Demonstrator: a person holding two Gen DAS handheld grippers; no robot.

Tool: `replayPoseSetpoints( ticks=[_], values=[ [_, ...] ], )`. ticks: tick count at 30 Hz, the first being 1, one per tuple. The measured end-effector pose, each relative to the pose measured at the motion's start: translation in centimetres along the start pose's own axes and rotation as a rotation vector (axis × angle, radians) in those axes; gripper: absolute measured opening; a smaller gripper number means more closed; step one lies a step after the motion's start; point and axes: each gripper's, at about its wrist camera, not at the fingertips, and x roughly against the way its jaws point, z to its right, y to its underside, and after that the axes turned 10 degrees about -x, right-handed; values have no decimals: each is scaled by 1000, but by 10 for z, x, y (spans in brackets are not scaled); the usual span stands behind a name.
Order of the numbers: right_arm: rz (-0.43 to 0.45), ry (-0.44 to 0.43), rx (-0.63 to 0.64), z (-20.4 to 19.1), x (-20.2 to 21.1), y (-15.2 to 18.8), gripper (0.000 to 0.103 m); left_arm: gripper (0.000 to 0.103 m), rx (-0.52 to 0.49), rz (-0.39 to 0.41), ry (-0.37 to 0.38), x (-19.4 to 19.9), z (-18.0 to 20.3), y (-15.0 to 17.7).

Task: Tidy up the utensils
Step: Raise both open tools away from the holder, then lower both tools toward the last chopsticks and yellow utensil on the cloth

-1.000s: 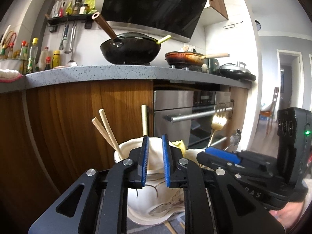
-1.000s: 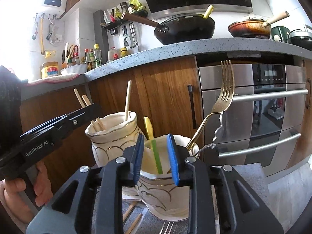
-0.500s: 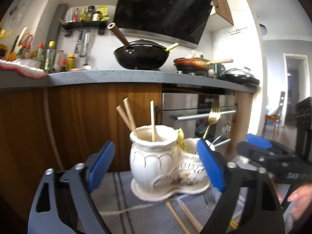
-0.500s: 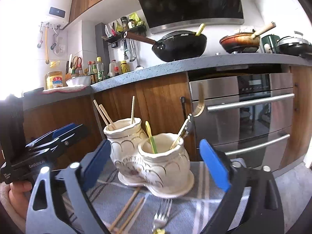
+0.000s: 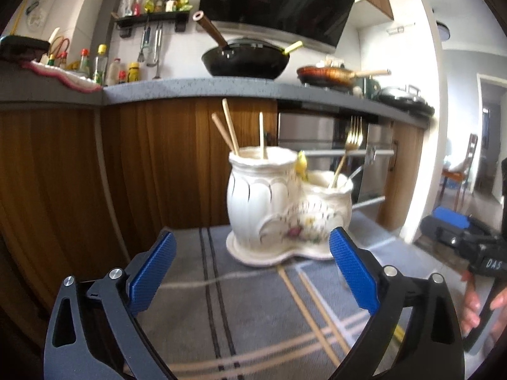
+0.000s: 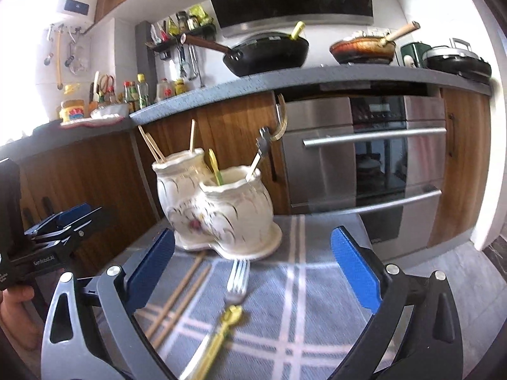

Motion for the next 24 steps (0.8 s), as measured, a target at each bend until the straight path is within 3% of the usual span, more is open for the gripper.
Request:
replayPoseSetpoints(
  ticks=[6,11,17,22,24],
  values=[
    [-74,54,4,9,1,13,97,97,18,-120,34,-9,4,20],
    [-160,77,13,12,-2,29,97,97,-24,-224,39,-23,15,31],
    [-282,53,27,4,-11,45,97,97,-60,-335,45,-36,26,38],
    [-325,45,104,-12,-16,52,97,96,-45,-398,71,-44,26,45],
    [-351,37,132,-17,-17,55,90,96,-59,-410,84,-45,30,46]
  ],
)
